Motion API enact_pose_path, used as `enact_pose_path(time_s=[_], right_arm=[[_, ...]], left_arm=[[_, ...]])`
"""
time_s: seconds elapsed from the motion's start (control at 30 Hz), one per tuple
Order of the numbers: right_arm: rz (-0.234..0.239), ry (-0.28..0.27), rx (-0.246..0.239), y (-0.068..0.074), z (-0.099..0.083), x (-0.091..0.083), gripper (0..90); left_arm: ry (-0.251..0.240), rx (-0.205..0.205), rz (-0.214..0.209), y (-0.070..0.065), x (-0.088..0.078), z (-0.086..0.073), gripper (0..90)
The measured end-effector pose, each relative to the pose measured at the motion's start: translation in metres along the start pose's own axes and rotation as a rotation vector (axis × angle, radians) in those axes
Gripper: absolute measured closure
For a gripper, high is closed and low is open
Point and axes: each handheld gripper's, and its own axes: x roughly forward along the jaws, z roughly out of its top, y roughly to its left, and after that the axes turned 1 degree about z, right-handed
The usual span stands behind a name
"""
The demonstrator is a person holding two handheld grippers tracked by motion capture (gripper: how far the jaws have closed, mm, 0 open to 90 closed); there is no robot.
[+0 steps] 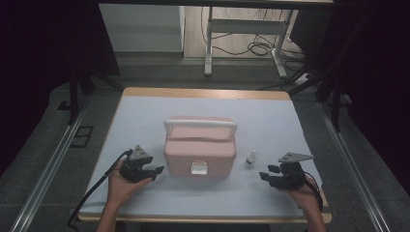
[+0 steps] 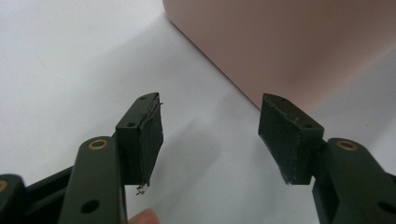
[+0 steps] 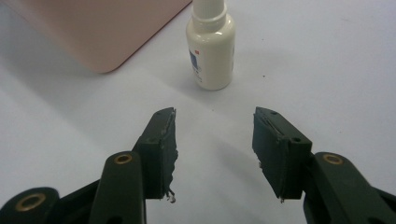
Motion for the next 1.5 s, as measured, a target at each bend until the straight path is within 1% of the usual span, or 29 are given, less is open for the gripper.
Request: enact_pose_path(time_s=[0.07,0.3,0.47,0.67,0.9,1.23,1.33,1.43,1.5], right_arm=[[-0.001,-0.013,0.001,0.0,-0.001,0.0,49.8],[-0.005,-0.017,0.004,0.001,-0.006,0.004,49.5],[-0.01,-0.025,0.01,0.0,-0.007,0.003,49.2],[-0.017,-0.021,0.019,-0.003,-0.01,0.004,49.0],[-0.018,-0.022,0.024,-0.004,-0.011,0.004,49.0],[-0.019,-0.016,0.025,-0.004,-0.013,0.006,49.0],[-0.016,-0.019,0.025,-0.002,-0.013,0.005,49.0],[-0.014,-0.025,0.02,0.0,-0.014,0.004,49.0],[-0.009,-0.025,0.017,0.002,-0.014,0.004,49.0]], left_arm=[[-0.006,-0.001,-0.002,0.001,-0.002,0.0,40.1],[-0.017,-0.008,-0.002,0.001,-0.006,-0.001,40.9],[-0.023,-0.01,0.004,0.002,-0.008,-0.001,41.0],[-0.015,-0.005,0.005,0.002,-0.007,-0.001,42.4],[-0.018,0.005,0.014,0.003,-0.009,-0.001,46.1],[-0.01,0.012,0.017,0.003,-0.009,-0.001,45.9],[-0.019,0.008,0.009,0.006,-0.012,0.0,45.0],[-0.042,-0.003,-0.015,0.01,-0.017,0.003,44.8],[-0.047,0.007,-0.014,0.013,-0.022,0.006,44.7]])
